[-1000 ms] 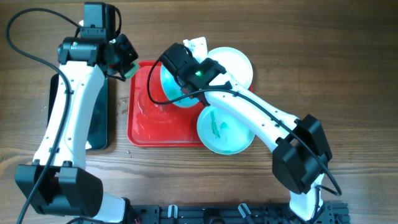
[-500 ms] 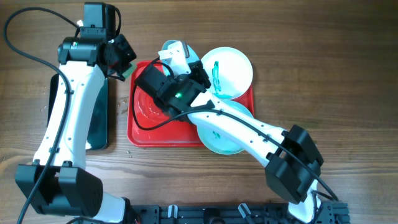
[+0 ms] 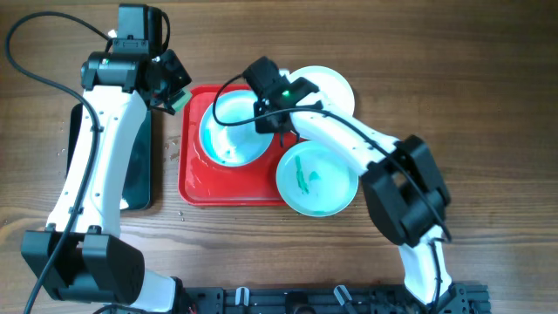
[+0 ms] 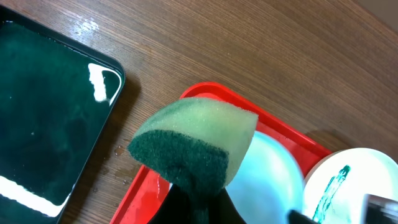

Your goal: Clean dirty plates on tray and stack at the side

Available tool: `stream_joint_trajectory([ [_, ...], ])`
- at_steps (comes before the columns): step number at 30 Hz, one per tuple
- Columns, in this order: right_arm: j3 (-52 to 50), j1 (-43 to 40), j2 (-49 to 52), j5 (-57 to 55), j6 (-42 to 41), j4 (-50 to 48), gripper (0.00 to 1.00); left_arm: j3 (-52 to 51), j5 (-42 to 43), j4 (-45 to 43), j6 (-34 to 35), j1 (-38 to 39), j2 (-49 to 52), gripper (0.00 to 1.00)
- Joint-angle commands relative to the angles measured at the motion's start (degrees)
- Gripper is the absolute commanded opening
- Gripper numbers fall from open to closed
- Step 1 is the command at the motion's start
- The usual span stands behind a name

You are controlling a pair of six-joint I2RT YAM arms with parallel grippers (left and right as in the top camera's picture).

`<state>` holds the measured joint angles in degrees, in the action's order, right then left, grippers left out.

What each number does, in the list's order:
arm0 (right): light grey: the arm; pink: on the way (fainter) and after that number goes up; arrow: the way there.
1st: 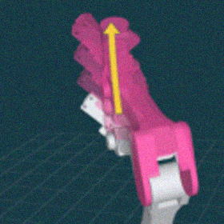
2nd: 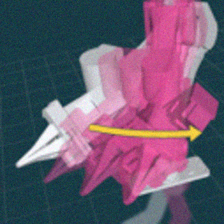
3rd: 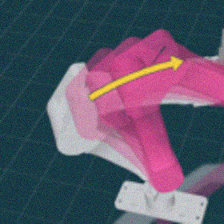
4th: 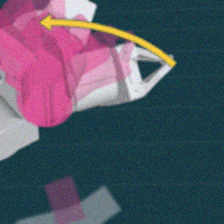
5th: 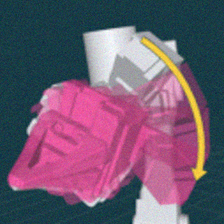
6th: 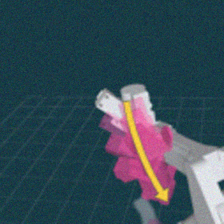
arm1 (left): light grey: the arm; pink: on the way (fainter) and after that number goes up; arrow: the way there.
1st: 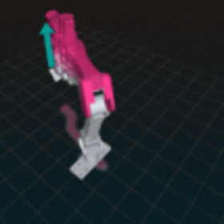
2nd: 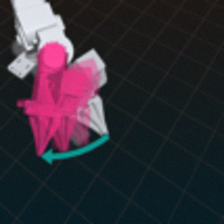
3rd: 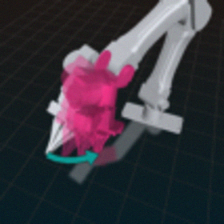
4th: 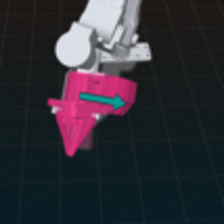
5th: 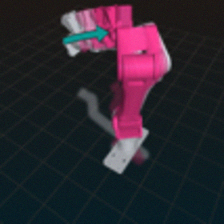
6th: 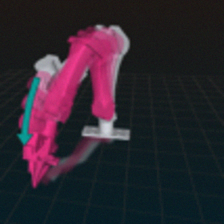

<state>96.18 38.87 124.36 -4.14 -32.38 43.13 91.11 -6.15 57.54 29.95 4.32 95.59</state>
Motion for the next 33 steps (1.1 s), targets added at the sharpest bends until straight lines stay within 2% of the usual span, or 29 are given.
stream_joint_trajectory([
  [1, -0.37, 0.15, 2.62, 6.60, -2.29, -0.42, 0.11, -0.37, -0.11, -0.04, 1.01, -0.31, 0.22, 0.04],
  [3, -0.37, 0.09, 2.69, 7.02, 0.76, -0.13, 0.33, -0.35, 0.13, -0.02, 1.01, -0.31, 0.22, 0.04],
  [4, -0.35, -0.13, 2.69, 7.19, 4.11, -0.61, 0.47, -0.37, 0.57, 0.00, 1.01, -0.31, 0.22, 0.04],
  [5, -0.35, -0.63, 2.69, 8.37, 9.94, -2.10, 0.54, -0.37, 1.09, 0.09, 0.98, -0.31, 0.22, 0.04],
  [8, -0.35, -2.58, 2.80, 13.31, 21.51, -6.10, 0.56, -0.37, 1.38, 0.44, 0.98, -0.31, 0.22, 0.04],
  [10, -0.35, -3.85, 2.97, 13.66, 28.39, -8.79, 0.51, -0.35, 1.38, 0.42, 0.98, -0.31, 0.22, 0.04],
  [12, -0.35, -3.93, 3.72, 12.92, 32.61, -11.50, 0.40, -0.37, 1.38, 0.39, 0.98, -0.31, 0.22, 0.04],
  [13, -0.35, -3.93, 4.42, 12.92, 33.92, -12.90, 0.40, -0.37, 1.38, 0.46, 0.98, -0.31, 0.22, 0.04],
  [15, -0.35, -3.85, 5.73, 13.31, 34.38, -14.45, 0.39, -0.37, 1.36, 0.83, 0.98, -0.31, 0.22, 0.04],
  [19, -0.35, -3.80, 7.43, 16.24, 33.16, -14.23, 0.29, -0.37, 1.36, 1.03, 0.98, -0.31, 0.22, 0.04],
  [20, -0.35, -3.80, 7.43, 15.69, 31.67, -14.16, 0.26, -0.37, 1.36, 1.03, 0.98, -0.31, 0.22, 0.04],
  [21, -0.35, -3.80, 7.43, 15.08, 29.44, -13.90, 0.19, -0.37, 1.36, 1.03, 0.98, -0.31, 0.22, 0.04],
  [22, -0.35, -3.80, 7.43, 14.49, 25.62, -12.81, 0.07, -0.37, 1.36, 1.05, 0.98, -0.31, 0.22, 0.04],
  [23, -0.35, -3.80, 7.43, 14.51, 22.67, -11.91, 0.04, -0.39, 1.36, 1.14, 0.98, -0.31, 0.22, 0.04],
  [24, -0.35, -3.80, 7.43, 14.49, 18.64, -11.04, 0.04, -0.72, 1.38, 1.16, 1.01, -0.31, 0.22, 0.04],
  [27, -0.35, -4.09, 7.43, 12.83, -0.66, -6.21, 0.04, -4.68, 1.40, 0.44, 1.01, 0.09, 0.22, 0.04],
  [28, -0.35, -4.09, 7.43, 13.07, -4.39, -4.98, 0.04, -6.47, 1.60, -0.09, 1.01, 0.35, 0.22, 0.04],
  [33, -0.35, -3.91, 7.43, 14.51, -4.96, -5.03, 0.04, -18.93, 1.77, -9.05, 0.79, 2.27, 0.22, 0.04],
])
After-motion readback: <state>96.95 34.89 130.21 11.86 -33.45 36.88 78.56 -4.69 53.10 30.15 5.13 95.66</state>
